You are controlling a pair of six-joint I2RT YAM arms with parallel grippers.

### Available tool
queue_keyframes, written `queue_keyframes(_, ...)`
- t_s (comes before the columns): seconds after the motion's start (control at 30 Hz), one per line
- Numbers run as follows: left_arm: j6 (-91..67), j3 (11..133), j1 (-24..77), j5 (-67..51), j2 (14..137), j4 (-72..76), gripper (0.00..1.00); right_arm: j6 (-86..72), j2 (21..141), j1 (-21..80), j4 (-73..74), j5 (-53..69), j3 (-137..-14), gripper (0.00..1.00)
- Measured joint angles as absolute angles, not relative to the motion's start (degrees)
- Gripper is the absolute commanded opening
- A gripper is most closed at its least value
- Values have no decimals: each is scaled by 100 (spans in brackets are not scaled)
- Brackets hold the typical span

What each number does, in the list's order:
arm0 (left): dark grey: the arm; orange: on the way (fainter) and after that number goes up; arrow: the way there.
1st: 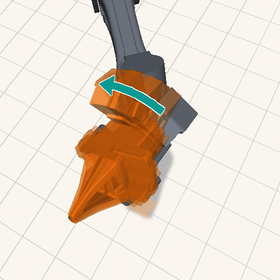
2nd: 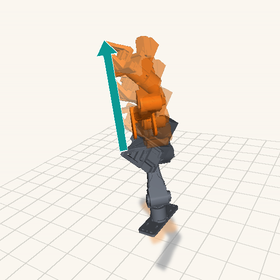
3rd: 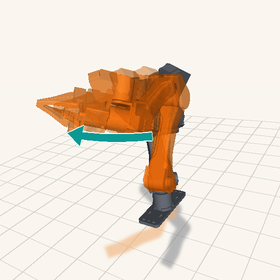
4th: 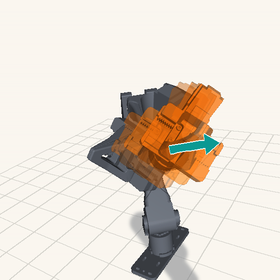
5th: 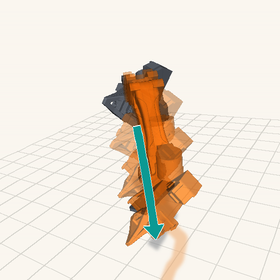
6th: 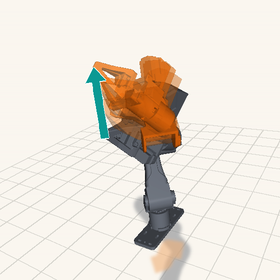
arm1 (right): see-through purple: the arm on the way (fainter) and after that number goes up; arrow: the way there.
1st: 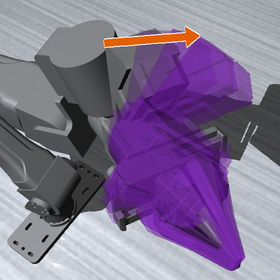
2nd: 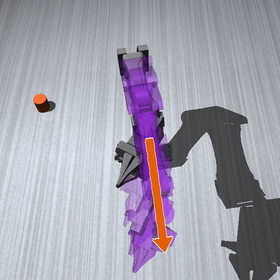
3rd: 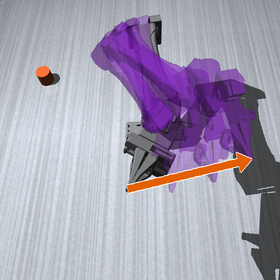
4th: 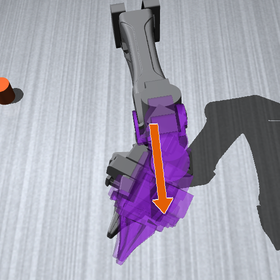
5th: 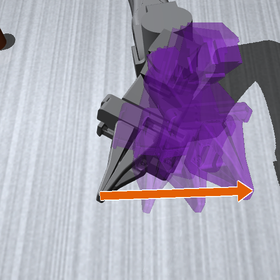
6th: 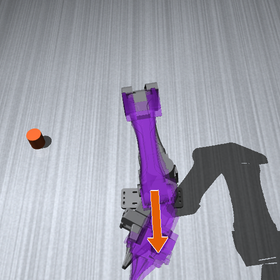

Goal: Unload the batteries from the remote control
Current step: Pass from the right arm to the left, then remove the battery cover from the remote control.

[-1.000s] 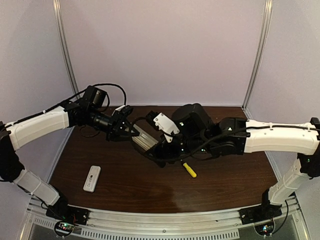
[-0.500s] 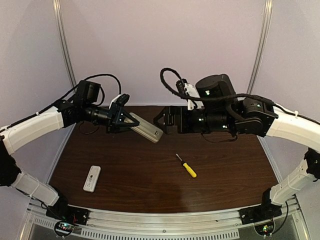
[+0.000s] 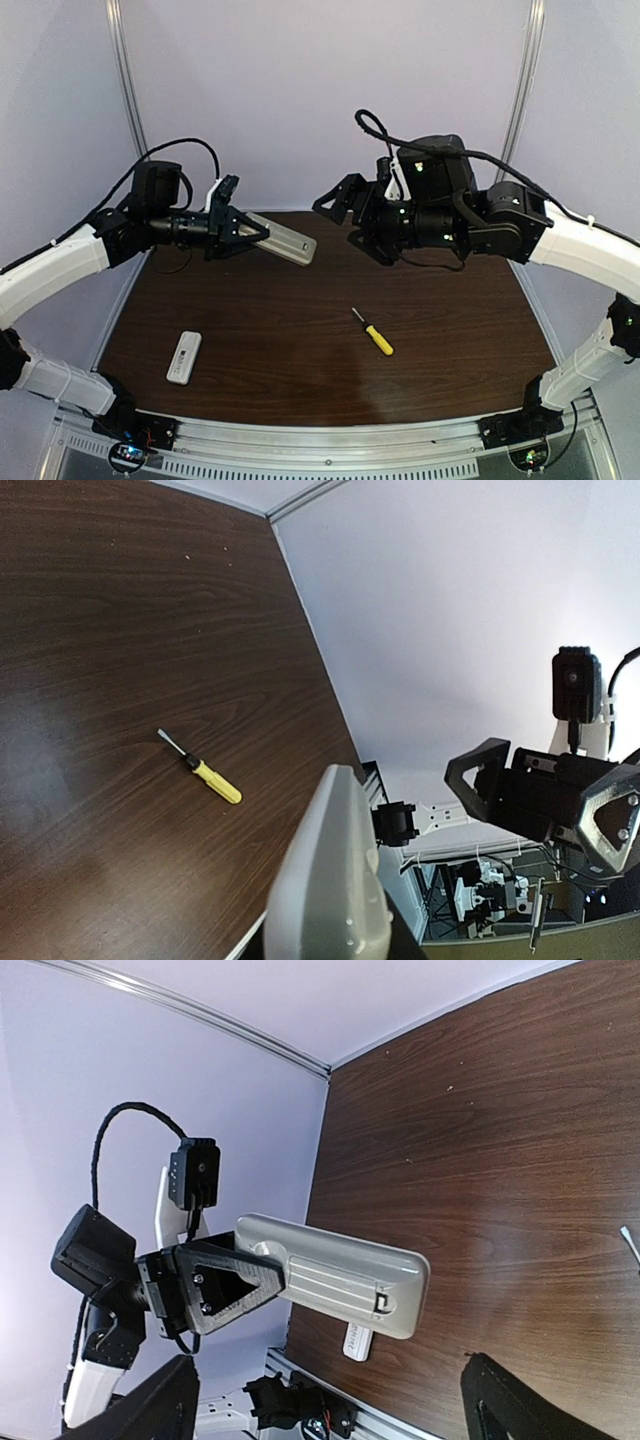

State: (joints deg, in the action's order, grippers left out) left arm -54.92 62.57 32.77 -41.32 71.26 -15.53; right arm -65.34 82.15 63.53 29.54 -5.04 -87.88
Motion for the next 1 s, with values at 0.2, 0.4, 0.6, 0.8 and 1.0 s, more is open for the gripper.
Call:
queue_keyframes(0.2,-5629,6213,3472,-3706,7111,-1446,0,-6827,8777,6353,2670,-340,-9126,86)
queue_keyframes(0.4,-5736,6213,3677,-3312,7076,-1409,0,-6904,9205,6359,2495,-215,-9411,83)
queue_keyframes(0.6,-5752,6213,3715,-3094,6904,-1417,0,-6904,9266,6372,2486,-237,-9470,81)
queue_keyframes(0.8,-5749,6213,3726,-3015,6781,-1424,0,-6897,9271,6372,2495,-255,-9470,79)
queue_keyframes(1.0,-5686,6213,3726,-2980,6779,-1474,0,-6877,9389,6372,2464,-268,-9511,78)
